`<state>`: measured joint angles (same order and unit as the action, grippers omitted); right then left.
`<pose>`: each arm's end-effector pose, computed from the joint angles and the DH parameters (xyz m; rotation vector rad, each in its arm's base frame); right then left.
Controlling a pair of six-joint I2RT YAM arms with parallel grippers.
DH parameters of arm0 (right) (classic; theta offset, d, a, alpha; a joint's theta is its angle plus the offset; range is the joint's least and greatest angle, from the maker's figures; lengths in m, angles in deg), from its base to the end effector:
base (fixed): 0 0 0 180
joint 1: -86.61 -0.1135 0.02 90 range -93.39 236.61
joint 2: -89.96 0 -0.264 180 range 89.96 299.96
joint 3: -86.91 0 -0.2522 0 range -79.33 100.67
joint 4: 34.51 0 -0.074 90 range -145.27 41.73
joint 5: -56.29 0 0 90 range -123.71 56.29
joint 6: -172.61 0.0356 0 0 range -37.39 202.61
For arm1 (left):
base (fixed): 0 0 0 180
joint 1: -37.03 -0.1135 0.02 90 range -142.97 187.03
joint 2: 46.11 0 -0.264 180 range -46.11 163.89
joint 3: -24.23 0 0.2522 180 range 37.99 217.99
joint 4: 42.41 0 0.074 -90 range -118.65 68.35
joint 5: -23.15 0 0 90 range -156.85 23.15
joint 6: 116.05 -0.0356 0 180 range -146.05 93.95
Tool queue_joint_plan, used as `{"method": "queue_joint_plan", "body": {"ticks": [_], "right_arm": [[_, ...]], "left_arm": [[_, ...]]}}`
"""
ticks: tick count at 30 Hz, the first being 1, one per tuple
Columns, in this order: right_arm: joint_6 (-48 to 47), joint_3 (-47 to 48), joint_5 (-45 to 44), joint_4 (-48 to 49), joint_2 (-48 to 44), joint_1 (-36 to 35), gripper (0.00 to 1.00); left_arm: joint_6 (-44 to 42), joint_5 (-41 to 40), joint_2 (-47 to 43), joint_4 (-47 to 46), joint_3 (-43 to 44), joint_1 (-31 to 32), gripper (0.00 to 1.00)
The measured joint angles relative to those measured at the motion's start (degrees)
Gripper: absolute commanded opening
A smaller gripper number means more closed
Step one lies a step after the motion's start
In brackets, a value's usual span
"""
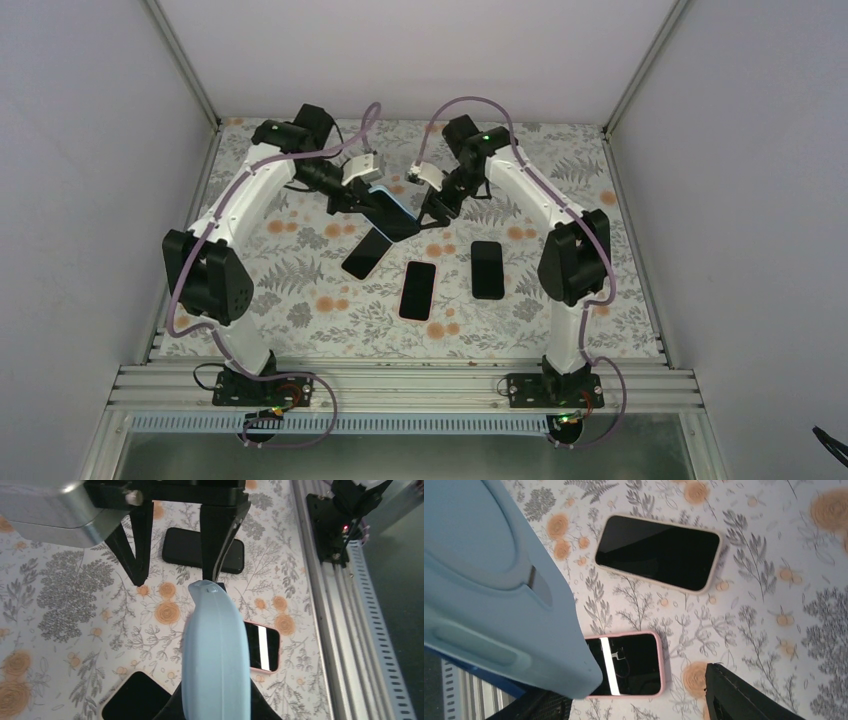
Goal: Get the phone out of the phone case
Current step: Remove the phone case from the phone.
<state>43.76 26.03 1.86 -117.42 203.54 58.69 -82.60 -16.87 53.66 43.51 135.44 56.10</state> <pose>0.3430 0.2052 0.2793 -1.5918 2.2384 0.8476 0.3105 -0.1362 0.3303 1.6214 1.8363 -0.9720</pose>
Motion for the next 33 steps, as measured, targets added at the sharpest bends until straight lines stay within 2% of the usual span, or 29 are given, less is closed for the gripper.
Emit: {"method": "queue_joint_plan", "body": {"ticks": [4, 12, 19, 23, 27, 33], "right_arm": [[-0.39, 1.01, 1.11, 1.53, -0.02, -2.32, 0.65], [0.57, 1.22, 3.17, 6.23, 0.0, -3.76, 0.72], [-4.5, 15.1, 11.8, -2.82, 7.04, -3.89, 0.7], [-4.66, 16.81, 13.99, -4.59, 7.96, -4.85, 0.69], [-3.39, 16.98, 14.43, -5.35, 8.0, -5.7, 0.63], [-0.79, 18.56, 14.45, -6.45, 8.55, -6.03, 0.37]], "left_arm": [[-0.22, 3.37, 1.4, 4.5, 1.49, -2.51, 0.02], [-1.2, 7.93, 5.84, 11.34, 5.05, -6.08, 0.02], [-1.99, 10.45, 5.84, 15.96, 7.93, -8.07, 0.02], [-2.36, 10.6, 5.9, 18.86, 8.63, -8.24, 0.02], [-2.89, 10.43, 5.86, 20.98, 8.63, -8.15, 0.02], [-2.78, 10.12, 5.84, 19.76, 8.76, -8.13, 0.02]]}}
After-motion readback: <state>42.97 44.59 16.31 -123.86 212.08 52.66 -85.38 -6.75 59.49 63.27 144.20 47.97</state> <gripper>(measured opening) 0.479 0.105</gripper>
